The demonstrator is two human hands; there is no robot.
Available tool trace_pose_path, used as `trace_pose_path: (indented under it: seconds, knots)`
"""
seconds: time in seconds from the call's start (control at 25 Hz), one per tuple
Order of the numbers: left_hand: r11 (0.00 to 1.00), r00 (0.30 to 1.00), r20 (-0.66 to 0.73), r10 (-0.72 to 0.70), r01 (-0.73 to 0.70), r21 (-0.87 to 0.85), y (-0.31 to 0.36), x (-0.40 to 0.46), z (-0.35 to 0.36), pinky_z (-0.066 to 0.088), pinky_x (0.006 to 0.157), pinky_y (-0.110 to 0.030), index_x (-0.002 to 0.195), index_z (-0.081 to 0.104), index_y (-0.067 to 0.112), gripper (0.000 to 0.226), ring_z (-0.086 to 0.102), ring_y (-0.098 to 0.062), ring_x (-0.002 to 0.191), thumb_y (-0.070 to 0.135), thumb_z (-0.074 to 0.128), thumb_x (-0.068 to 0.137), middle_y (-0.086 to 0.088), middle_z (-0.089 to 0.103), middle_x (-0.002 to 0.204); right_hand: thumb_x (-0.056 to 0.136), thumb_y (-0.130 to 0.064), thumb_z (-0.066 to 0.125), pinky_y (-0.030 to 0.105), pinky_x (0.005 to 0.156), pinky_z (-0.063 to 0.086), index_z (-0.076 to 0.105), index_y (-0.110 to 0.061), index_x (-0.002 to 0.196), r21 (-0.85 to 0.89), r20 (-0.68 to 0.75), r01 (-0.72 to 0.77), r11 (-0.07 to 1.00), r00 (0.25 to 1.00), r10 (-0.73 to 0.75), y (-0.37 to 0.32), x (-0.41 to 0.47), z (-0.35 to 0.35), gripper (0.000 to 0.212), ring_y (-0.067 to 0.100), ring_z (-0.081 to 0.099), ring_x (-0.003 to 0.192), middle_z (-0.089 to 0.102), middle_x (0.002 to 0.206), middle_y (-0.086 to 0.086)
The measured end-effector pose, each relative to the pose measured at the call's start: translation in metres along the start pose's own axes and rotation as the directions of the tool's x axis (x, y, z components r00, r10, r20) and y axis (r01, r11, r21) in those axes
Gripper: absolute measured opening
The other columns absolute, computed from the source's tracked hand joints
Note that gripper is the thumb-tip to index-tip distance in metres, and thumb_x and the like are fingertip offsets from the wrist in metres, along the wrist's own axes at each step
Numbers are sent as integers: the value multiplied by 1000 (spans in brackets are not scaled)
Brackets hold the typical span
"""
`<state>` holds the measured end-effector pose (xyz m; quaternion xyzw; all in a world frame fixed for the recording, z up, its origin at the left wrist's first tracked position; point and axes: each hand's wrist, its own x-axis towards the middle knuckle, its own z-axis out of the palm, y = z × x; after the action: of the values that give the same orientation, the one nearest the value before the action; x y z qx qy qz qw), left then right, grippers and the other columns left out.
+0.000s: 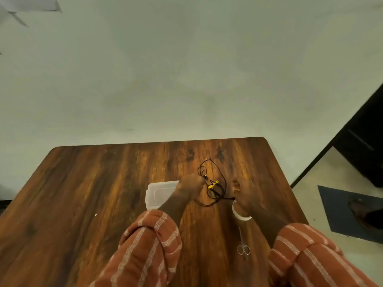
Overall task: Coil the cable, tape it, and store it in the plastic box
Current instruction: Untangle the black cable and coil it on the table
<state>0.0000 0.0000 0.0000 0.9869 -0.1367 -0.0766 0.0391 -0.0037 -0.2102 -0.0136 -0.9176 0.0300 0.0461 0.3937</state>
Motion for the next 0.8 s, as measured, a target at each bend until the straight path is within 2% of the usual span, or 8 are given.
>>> trace_pose_path:
  seconds: [0.08,0.2,0.28,0.36,0.48,0.6,0.68,0.8]
  knots:
    - [999,999,21,36,-36,-3,7,16,14,53,88,-45,126,59,15,37,61,-32,112,4,50,92,-11,64,120,88,6,54,15,67,42,66,-4,113,-49,95,-69,996,993,74,10,6,0,30,27,64,100,68,112,15]
    - [958,967,59,248,-254,130,18,32,42,43,103,-45,141,45,18,61,41,-30,133,-1,58,85,-10,46,144,86,-1,60,25,78,44,69,-15,109,-164,175,-92,982,977,121,31,8,18,28,27,65,104,69,106,6]
    - [924,953,63,298,-304,232,21,42,51,38,106,-47,138,49,15,55,34,-31,137,4,59,86,-12,39,149,81,-4,65,29,77,51,71,-31,94,-133,131,-93,987,985,111,45,10,32,30,16,68,97,71,95,-10]
    - [902,953,95,287,-302,309,21,48,60,37,106,-48,129,59,11,41,33,-33,138,9,56,89,-15,40,149,83,-8,63,30,78,52,71,-30,94,-224,123,-38,974,990,67,50,15,44,26,12,63,99,68,98,-13]
    - [923,974,113,198,-224,314,12,51,62,38,104,-46,120,65,9,31,42,-31,131,17,53,93,-14,52,139,89,-15,57,34,93,48,66,-17,117,-470,225,156,869,973,-53,56,29,57,30,21,53,118,59,128,0]
    - [983,999,-13,44,-41,178,-4,47,50,37,103,-42,118,65,12,31,49,-27,122,27,50,96,-8,60,126,95,-16,48,42,102,41,62,-12,124,-615,292,257,745,952,-87,60,36,62,32,25,47,127,49,140,6]
    - [992,996,-74,-56,64,111,-12,42,32,37,104,-41,116,65,14,30,52,-25,117,26,47,96,-6,63,121,94,-17,47,47,103,35,60,-14,123,-617,336,291,731,937,-90,50,37,57,32,27,44,127,49,138,7]
    - [973,962,-150,-228,218,-81,-24,37,-6,37,106,-45,125,59,17,37,55,-27,119,26,56,89,-6,63,125,90,-12,51,41,85,48,60,-26,90,-241,262,189,952,957,-123,1,43,26,17,18,59,92,65,99,1]
